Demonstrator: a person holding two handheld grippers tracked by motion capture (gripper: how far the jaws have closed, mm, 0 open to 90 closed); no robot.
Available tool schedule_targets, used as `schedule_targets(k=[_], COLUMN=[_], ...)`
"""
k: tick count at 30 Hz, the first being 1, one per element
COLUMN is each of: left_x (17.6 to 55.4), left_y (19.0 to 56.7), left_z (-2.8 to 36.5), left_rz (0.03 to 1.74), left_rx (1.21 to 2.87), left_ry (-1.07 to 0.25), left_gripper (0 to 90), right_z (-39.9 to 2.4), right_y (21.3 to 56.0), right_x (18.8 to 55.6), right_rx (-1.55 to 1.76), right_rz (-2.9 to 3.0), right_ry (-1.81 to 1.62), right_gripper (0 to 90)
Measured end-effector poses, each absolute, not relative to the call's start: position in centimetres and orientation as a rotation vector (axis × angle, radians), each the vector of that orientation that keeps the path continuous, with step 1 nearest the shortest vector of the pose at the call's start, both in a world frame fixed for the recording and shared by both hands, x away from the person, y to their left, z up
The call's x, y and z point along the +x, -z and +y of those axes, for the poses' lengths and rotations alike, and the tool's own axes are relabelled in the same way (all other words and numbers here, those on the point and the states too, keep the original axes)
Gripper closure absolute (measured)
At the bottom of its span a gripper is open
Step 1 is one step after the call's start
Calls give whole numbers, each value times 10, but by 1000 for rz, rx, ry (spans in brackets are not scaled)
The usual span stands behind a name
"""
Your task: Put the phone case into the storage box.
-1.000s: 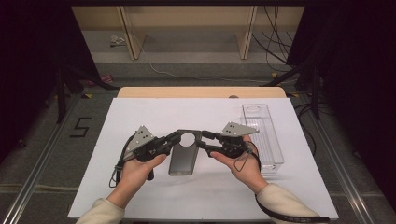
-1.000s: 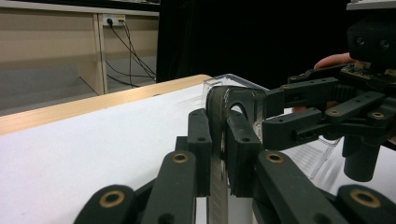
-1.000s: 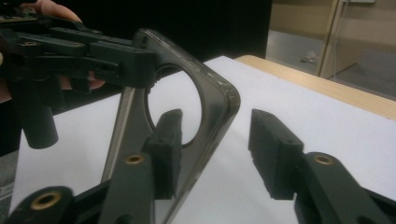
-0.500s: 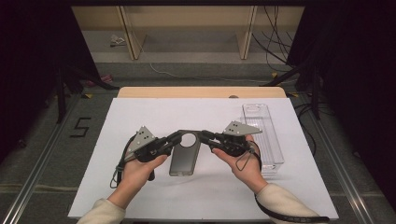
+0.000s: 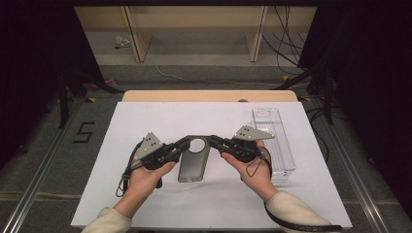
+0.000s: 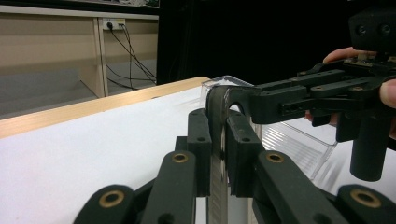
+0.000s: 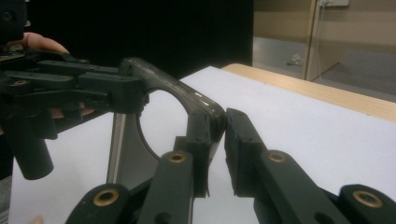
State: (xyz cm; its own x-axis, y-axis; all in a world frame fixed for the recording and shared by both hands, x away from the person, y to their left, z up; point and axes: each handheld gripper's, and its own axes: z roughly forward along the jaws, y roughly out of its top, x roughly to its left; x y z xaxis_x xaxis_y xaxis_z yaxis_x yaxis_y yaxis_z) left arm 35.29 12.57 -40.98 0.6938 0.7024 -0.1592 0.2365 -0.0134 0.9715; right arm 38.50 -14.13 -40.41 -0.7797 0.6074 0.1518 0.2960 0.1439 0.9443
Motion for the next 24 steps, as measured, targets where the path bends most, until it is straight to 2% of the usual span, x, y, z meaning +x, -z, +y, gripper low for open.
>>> schedule_targets(k=[24], left_x=[348], left_y=[410], left_z=[117], left_rz=[762], left_rx=[1598], left_ry=[-456], left_gripper=[807], right_z=[-142], right_y=[397], right_x=[379], right_rx=[889], right_rz=[2124], right_ry=[-1573], right_gripper=[836])
